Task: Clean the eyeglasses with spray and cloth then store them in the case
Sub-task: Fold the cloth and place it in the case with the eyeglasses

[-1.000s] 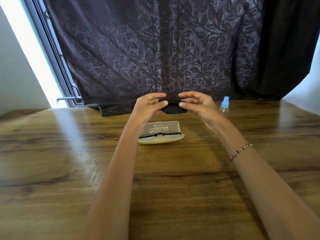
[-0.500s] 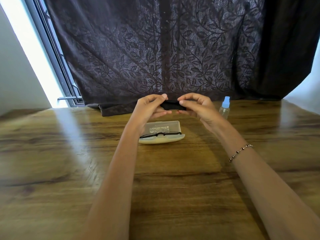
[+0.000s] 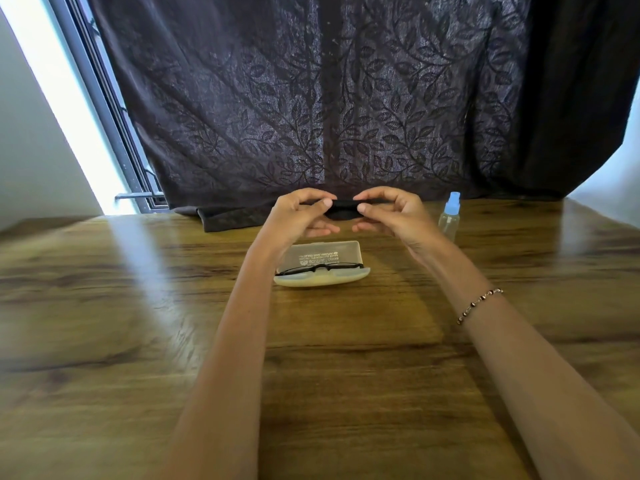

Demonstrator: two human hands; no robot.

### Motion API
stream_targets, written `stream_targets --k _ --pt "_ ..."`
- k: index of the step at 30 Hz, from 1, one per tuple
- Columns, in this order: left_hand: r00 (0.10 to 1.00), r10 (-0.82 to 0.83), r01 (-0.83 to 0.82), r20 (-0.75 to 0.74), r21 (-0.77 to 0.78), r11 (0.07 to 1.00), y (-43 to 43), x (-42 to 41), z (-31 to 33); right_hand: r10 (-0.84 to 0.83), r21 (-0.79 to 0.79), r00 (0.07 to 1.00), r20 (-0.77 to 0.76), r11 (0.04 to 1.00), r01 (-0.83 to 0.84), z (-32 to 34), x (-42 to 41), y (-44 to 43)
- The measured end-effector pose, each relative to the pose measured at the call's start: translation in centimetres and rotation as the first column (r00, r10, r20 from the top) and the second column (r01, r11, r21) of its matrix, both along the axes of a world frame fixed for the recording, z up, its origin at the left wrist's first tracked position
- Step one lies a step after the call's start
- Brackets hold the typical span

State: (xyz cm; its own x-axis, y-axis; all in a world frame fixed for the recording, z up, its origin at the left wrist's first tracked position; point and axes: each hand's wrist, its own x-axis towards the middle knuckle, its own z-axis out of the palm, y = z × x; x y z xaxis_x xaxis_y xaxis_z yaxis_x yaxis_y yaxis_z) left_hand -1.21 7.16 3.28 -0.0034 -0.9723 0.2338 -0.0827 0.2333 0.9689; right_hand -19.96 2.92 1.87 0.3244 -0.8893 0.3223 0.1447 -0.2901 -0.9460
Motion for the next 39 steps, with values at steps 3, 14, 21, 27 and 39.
stream_targets --k 3,14,21,27,39 --pt "0.998 -0.019 0.019 -0.059 0.009 1.0 0.2 -0.2 0.1 -0.024 -0.024 1.0 0.007 0.999 0.024 0.1 0.0 0.1" --pt "0.997 0.019 -0.018 -0.072 0.019 1.0 -0.1 0.1 0.0 0.012 -0.018 1.0 0.025 1.0 -0.012 0.0 -0.1 -0.1" --pt "0.998 0.043 -0.04 0.042 -0.055 0.998 -0.5 0.7 -0.2 -0.008 -0.133 0.989 -0.147 0.991 -0.011 -0.3 0.1 -0.4" --pt "0.985 0.104 -0.094 0.138 -0.077 0.993 -0.8 1.0 -0.4 -0.045 -0.093 0.985 -0.166 0.995 0.03 -0.5 0.4 -0.2" --pt "0.99 0.133 -0.131 0.044 -0.046 0.99 -0.8 0.9 -0.3 -0.019 0.179 0.994 0.103 0.984 0.0 0.0 0.7 0.3"
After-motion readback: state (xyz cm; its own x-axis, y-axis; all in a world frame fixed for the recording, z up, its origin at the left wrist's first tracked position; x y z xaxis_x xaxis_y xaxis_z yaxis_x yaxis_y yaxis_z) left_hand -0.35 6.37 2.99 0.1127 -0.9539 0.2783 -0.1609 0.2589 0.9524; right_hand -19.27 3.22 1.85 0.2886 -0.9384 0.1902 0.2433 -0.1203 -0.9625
